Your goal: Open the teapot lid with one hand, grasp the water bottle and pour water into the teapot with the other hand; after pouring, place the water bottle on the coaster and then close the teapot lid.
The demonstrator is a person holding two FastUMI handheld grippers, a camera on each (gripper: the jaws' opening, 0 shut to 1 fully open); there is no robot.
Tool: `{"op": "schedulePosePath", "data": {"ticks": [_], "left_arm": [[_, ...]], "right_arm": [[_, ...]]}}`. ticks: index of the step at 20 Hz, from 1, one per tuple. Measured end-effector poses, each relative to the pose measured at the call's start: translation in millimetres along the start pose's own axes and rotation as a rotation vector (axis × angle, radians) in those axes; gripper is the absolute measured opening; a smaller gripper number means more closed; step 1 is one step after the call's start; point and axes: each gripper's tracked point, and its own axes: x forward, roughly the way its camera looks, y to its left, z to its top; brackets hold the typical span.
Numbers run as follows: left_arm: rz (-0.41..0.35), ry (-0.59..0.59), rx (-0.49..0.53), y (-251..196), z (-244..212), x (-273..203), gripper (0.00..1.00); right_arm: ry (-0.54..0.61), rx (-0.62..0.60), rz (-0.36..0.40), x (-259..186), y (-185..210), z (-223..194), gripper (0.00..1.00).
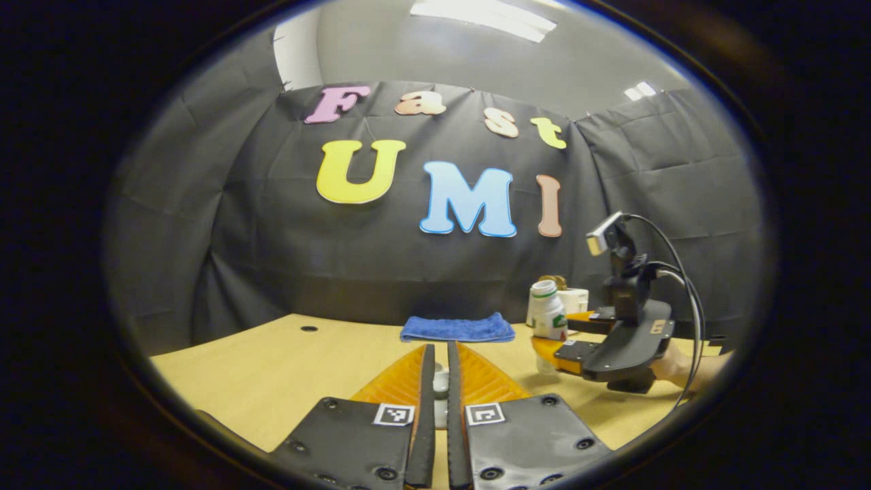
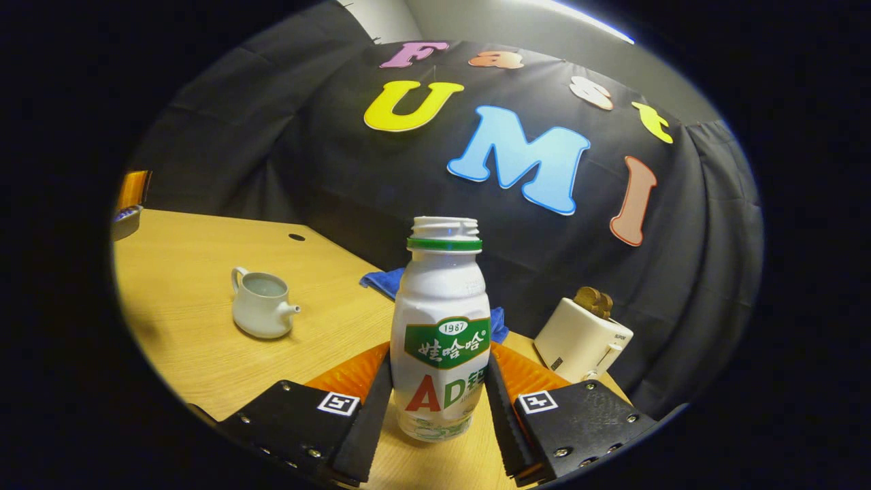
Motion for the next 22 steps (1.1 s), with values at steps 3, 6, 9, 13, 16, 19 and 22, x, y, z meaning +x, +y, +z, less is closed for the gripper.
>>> {"op": "schedulePosePath", "data": {"ticks": [3, 6, 9, 13, 16, 19, 22], "left_arm": [[-0.012, -0.005, -0.018, -6, -1, -14, 0.18], [-0.026, -0.014, -0.023, -12, 3, -29, 0.14], [-0.034, -0.017, -0.005, -17, 2, -37, 0.18], [-0.019, -0.028, 0.002, -8, 6, -39, 0.13], [-0.023, -0.019, -0.039, -6, 4, -38, 0.18], [-0.040, -0.017, -0.057, -14, 5, -39, 0.18], [-0.046, -0.008, -0.043, -21, 2, -48, 0.14]], "right_arm": [[0.022, -0.083, 0.005, 9, 13, 7, 0.70], [0.033, -0.176, 0.020, 19, 26, 12, 0.70], [0.051, -0.285, 0.025, 27, 36, 14, 0.70], [0.056, -0.396, 0.020, 35, 47, 11, 0.70], [0.045, -0.518, -0.013, 40, 50, 13, 0.70], [0.050, -0.608, -0.035, 43, 52, 12, 0.70], [0.068, -0.644, -0.020, 50, 54, 9, 0.71]]}}
